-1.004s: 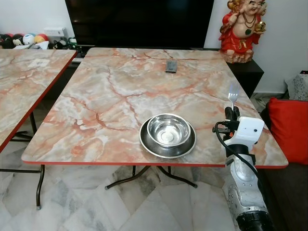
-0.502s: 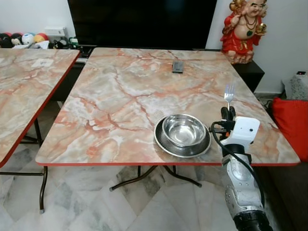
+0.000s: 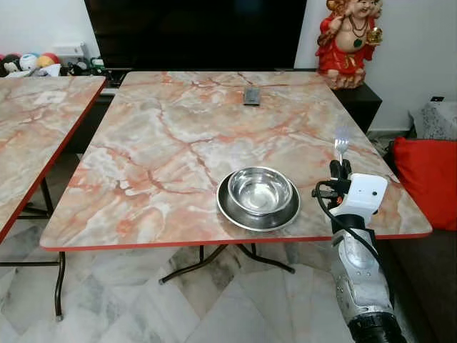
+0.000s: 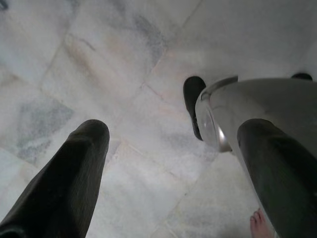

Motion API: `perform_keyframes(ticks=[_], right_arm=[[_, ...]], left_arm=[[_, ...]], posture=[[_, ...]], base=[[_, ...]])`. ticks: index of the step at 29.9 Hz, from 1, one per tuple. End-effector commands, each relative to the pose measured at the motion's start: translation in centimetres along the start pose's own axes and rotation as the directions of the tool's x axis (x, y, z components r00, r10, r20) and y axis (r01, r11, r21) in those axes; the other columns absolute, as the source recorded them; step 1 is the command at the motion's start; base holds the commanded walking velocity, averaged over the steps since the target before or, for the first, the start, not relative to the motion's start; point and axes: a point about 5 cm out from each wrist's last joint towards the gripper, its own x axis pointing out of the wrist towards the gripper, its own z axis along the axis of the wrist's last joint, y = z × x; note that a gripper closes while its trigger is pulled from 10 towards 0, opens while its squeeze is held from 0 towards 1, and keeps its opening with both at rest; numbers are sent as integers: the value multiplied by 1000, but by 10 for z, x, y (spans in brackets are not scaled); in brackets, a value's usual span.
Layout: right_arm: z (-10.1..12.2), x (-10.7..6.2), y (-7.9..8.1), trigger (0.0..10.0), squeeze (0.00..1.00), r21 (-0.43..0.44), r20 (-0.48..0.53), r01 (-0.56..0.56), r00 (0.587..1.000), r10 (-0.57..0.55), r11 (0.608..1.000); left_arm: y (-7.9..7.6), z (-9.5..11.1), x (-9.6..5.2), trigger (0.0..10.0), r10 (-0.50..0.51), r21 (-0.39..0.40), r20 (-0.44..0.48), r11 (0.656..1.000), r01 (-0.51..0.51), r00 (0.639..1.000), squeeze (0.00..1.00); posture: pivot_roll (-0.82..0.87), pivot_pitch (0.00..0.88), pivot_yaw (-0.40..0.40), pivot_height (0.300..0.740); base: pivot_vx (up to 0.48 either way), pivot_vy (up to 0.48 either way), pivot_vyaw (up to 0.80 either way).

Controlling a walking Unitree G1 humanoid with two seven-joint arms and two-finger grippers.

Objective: Setting the table

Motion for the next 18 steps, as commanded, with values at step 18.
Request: perform_keyframes(ticks=[18], right_arm=[[-2,1,-7,10000,0,9,-16,46,999,-46,999]], left_arm=[[-7,-1,1,10000,-25,11,-5,1000,25,1000,0]], posture=[[9,99,-30,740]], base=[[121,0,0]])
